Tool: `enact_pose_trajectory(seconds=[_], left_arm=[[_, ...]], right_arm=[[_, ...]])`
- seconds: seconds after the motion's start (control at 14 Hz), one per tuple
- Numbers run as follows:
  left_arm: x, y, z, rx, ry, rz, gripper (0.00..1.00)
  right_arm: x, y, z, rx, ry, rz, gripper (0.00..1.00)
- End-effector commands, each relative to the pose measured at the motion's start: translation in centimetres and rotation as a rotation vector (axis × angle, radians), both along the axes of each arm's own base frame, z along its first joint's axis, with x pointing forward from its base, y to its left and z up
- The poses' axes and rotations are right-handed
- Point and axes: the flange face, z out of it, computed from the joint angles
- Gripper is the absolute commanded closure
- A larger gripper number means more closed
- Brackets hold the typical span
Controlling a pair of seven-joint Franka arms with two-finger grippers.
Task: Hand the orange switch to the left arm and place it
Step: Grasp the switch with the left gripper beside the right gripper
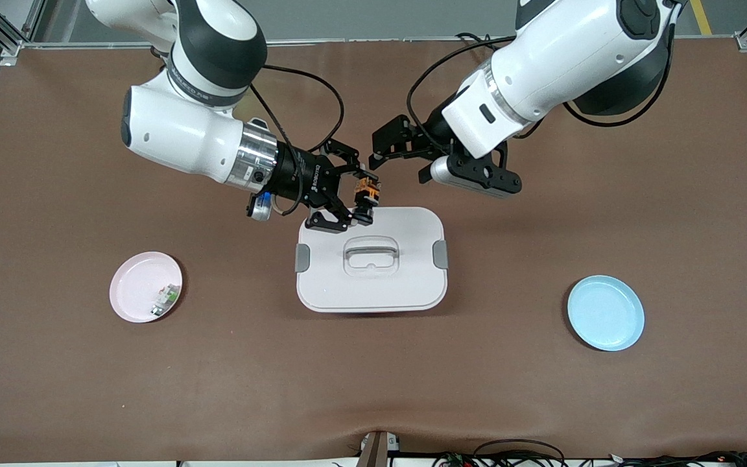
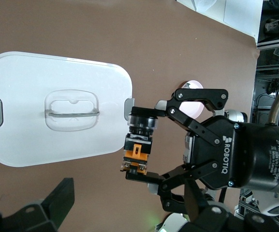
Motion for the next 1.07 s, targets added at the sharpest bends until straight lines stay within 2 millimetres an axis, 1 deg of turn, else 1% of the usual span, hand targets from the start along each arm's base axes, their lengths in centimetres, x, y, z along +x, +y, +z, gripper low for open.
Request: enact_pose_trajectory(seconds=[0.0, 0.21, 0.29, 0.36, 0.5, 0.64, 0.79, 0.86, 1.0], left_arm=[[0.6, -0.6, -0.7, -0.018, 0.01, -0.004, 0.0], [1.0, -1.0, -1.4, -0.043, 0.018, 0.006, 0.02], [0.8, -1.6, -1.4, -0.048, 0.012, 0.004, 0.02], [0.9, -1.7, -1.8, -0.046, 0.015, 0.003, 0.03], [1.1, -1.8, -2.1, -0.047, 0.016, 0.005, 0.08], [1.4, -2.1, -3.0, -0.047, 0.019, 0.009, 0.1], [1.2, -2.5, -3.2, -0.045, 0.022, 0.001, 0.14], [1.2, -2.7, -3.6, -0.043, 0.027, -0.003, 0.18], [1.3, -2.7, -3.9, -0.039, 0.023, -0.011, 0.22]], right_arm=[[0.1, 0.6, 0.6, 0.011, 0.001, -0.005, 0.78], [0.0, 0.8, 0.7, 0.012, -0.001, -0.004, 0.78], [0.0, 0.8, 0.8, 0.013, -0.001, -0.004, 0.78], [0.0, 0.8, 0.8, 0.013, 0.0, -0.003, 0.78], [0.0, 0.8, 0.8, 0.013, -0.001, -0.002, 0.78], [0.0, 0.9, 0.8, 0.012, -0.003, 0.0, 0.78], [-0.1, 1.1, 0.4, 0.009, 0.001, 0.004, 0.78], [-0.1, 1.1, 0.4, 0.009, 0.001, 0.004, 0.78], [-0.1, 1.1, 0.4, 0.009, 0.001, 0.004, 0.78]])
